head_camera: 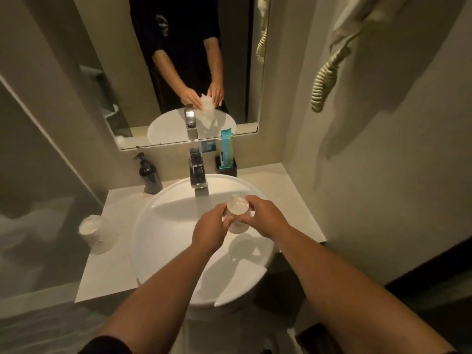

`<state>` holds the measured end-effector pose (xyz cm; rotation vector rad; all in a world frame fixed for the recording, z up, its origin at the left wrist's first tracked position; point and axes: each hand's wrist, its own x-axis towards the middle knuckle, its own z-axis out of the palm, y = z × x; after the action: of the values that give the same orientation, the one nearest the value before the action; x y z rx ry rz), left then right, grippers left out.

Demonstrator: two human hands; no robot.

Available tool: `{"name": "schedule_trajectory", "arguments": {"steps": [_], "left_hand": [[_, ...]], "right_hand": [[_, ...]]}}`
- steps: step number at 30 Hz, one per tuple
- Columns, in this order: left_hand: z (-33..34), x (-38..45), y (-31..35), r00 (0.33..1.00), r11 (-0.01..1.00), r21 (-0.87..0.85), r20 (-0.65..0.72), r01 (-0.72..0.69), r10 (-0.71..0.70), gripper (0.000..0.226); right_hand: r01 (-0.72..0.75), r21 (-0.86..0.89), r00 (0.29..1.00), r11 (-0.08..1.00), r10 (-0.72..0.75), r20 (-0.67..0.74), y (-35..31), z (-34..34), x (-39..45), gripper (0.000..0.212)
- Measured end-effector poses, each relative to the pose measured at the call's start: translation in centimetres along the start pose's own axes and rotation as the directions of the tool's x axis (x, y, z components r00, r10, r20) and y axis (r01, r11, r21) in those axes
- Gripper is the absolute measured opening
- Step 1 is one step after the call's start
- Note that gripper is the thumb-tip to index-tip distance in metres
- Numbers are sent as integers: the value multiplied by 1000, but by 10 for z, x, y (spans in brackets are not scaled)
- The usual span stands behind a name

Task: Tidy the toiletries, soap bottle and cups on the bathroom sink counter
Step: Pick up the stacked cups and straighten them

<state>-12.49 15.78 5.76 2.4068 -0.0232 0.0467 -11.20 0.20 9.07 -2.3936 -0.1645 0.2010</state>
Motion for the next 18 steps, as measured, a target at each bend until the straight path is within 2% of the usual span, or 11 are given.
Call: {"name": "schedule_trajectory", "arguments": {"steps": [5, 10, 18], "left_hand": [[47, 64, 43, 994, 997, -23, 77, -74, 76, 37], [71, 128, 68, 995, 996, -27, 56, -87, 88, 34], [82, 209, 54, 1000, 1000, -9, 23, -16, 17, 33]], "right_hand": [[-74, 50, 995, 996, 77, -60, 54, -49, 38, 58], [-90, 62, 993, 994, 94, -69, 85, -87, 98, 54], [-70, 38, 997, 997, 71, -16, 102, -83, 200, 61]]}}
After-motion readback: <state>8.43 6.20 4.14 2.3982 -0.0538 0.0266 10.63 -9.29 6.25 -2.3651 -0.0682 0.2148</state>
